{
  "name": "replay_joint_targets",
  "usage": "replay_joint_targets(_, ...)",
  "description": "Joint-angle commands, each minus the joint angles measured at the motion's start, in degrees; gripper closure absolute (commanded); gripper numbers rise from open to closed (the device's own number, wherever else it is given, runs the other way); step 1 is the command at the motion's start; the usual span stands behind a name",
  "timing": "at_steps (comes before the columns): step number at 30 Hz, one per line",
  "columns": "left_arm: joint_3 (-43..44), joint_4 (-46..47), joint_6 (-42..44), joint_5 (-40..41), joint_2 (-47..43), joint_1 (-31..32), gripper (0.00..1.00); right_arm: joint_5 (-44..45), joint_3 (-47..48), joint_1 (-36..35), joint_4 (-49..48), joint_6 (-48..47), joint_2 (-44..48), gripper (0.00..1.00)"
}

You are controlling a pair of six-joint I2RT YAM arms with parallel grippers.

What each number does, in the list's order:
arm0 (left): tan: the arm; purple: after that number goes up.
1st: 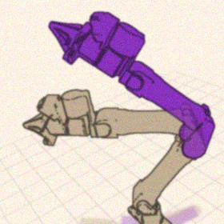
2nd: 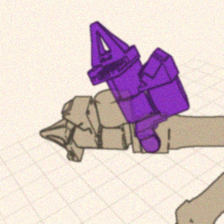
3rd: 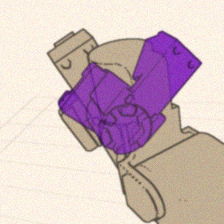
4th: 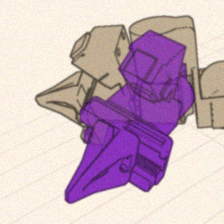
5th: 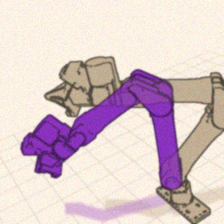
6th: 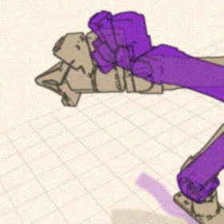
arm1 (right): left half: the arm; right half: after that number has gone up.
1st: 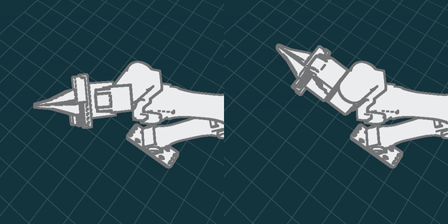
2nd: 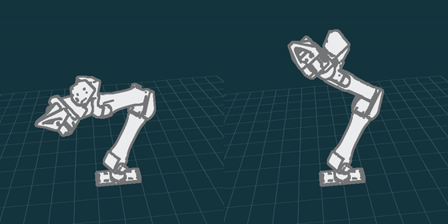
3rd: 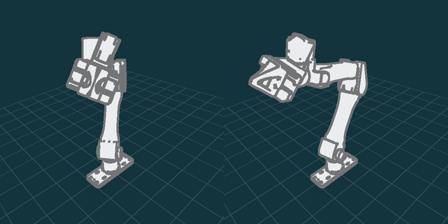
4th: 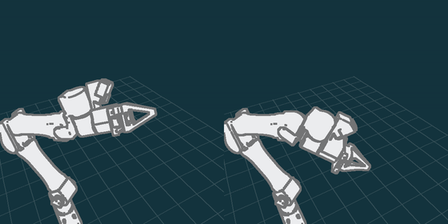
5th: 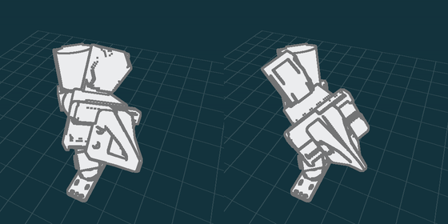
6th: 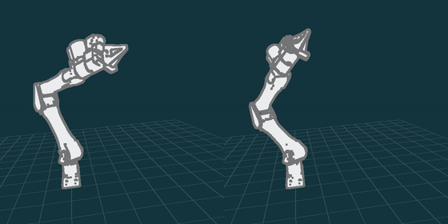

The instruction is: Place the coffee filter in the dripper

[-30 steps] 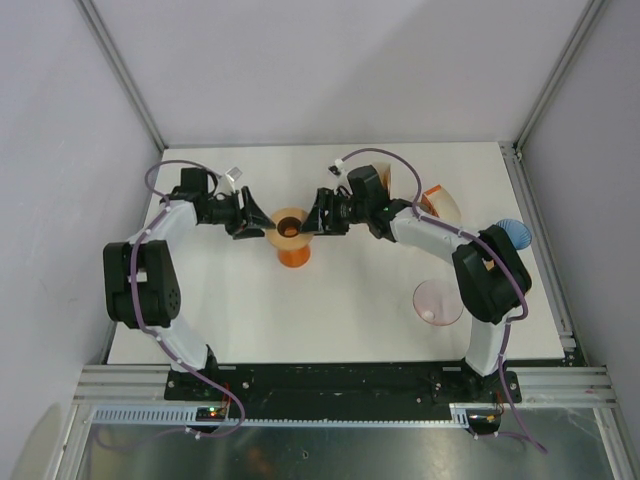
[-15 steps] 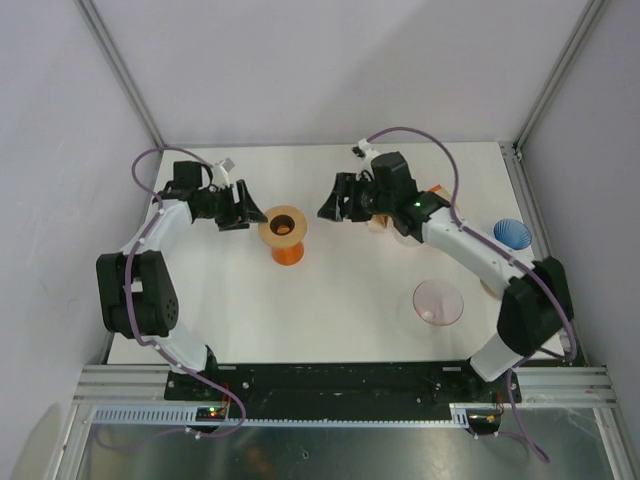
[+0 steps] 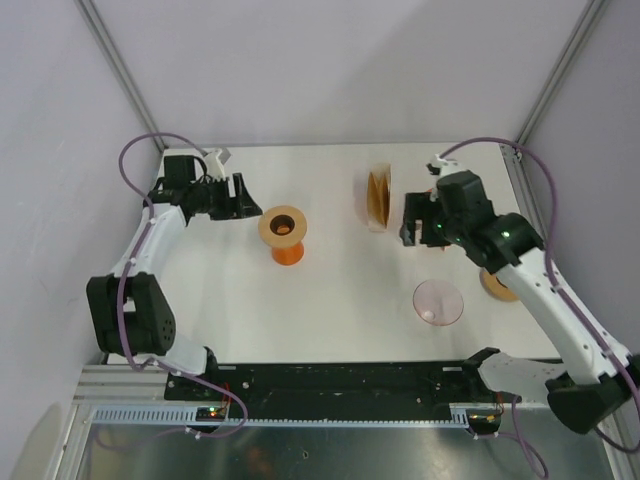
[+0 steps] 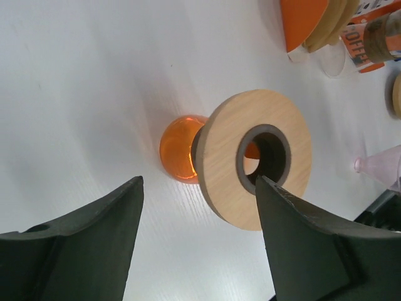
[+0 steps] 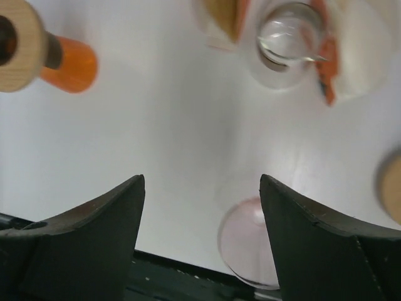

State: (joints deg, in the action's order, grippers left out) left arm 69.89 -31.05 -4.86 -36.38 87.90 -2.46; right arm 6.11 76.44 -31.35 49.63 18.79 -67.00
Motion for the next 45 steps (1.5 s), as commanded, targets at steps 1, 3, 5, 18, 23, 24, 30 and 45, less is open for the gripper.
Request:
replay_joint_targets(1,1.7,0.6,6.2,2.3,-7.1,2.7,0.24,3.2,-2.3,3.6,10.4,-7.3,5.2,0.21)
replay_joint_targets(3,1.1,0.6,7.6,2.0,-9.0,4.0,0.24,-0.9,-4.4,5.4,9.9,-14.1,6.2,0.18)
replay_joint_targets(5,0.6,0.6,9.2,0.6,-10.5,4.4,0.24,-3.1,-7.3,6.0,7.9,-21.9,7.5,0.17)
replay_joint_targets(18,8.4,0.6,9.9,4.8,-1.0,2.2,0.23,-12.9,-14.5,11.0,10.8,-44.7,11.6,0.15)
replay_joint_targets(23,14.6,0.8,7.0,5.4,7.9,-2.4,0.29,-15.0,-17.1,11.3,11.2,-47.9,11.6,0.15)
replay_joint_targets(24,15.2,1.0,7.2,5.8,9.2,-2.7,0.30,-15.3,-17.4,11.4,11.1,-48.8,11.9,0.15)
replay_joint_targets(30,15.9,2.5,9.3,6.6,17.2,-3.0,0.32,-15.2,-19.3,11.5,10.1,-54.7,12.0,0.15)
replay_joint_targets(45,12.6,6.0,10.0,0.0,26.0,1.9,0.34,-15.1,-21.6,11.8,7.5,-57.1,11.6,0.16)
